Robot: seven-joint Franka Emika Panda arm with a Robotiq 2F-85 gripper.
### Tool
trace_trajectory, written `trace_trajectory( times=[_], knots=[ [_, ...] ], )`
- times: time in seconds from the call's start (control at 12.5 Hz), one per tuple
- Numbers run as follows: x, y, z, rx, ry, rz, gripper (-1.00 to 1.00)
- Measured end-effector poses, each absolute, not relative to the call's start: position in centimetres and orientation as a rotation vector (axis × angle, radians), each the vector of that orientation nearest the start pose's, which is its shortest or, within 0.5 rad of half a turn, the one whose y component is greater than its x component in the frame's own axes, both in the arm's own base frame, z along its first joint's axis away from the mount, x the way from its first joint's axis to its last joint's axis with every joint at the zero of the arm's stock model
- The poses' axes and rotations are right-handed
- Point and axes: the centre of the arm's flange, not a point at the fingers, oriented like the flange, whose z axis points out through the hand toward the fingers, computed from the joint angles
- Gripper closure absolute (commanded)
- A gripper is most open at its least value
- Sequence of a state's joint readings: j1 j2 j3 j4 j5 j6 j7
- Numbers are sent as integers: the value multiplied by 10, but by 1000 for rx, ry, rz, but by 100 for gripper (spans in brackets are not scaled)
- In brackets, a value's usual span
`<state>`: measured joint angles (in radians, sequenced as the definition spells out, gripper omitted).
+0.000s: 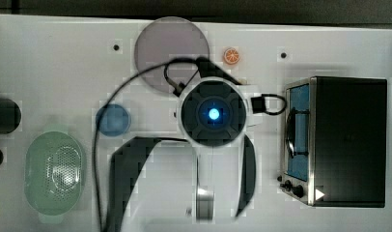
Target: Pick ketchup from plate and place it on table.
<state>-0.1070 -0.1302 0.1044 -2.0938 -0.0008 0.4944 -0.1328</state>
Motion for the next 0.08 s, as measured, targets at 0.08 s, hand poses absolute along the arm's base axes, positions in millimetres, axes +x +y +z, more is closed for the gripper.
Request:
trace_trajectory(
  times=[0.08],
  knots=[
    [522, 3, 536, -2912, 1059, -200, -100]
  ],
)
